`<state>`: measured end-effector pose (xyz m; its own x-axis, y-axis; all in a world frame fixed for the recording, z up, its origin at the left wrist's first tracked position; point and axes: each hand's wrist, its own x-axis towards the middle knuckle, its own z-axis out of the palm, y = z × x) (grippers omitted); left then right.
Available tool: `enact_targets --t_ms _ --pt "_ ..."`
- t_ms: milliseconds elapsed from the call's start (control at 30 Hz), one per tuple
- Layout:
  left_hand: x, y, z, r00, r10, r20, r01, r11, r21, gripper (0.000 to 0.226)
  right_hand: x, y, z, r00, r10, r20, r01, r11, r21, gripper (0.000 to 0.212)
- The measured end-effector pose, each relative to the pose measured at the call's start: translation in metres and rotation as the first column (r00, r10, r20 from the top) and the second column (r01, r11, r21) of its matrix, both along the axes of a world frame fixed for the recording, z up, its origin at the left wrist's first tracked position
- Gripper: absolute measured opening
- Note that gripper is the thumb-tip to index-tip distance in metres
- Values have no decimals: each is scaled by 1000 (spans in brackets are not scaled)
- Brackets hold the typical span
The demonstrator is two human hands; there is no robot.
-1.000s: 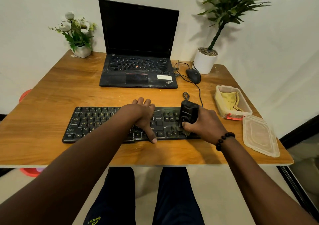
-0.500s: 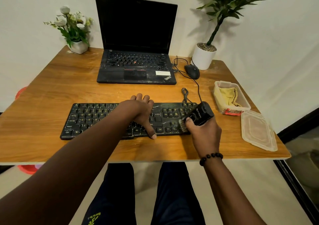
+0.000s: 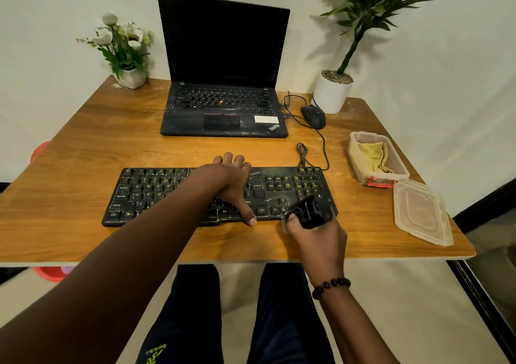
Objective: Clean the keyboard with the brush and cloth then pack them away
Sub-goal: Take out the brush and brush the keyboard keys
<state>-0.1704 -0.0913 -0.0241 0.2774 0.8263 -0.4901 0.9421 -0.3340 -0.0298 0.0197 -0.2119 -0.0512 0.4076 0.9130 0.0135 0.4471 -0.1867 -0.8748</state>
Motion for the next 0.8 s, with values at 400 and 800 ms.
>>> enact_targets --t_ms 400,800 --pt "0 1 2 1000 -4 4 4 1000 -5 144 7 15 5 995 -79 -66 76 996 -42 27" --pt "-2 0 -1 1000 -17 -5 17 1000 7 143 3 26 20 999 -27 22 27 999 24 24"
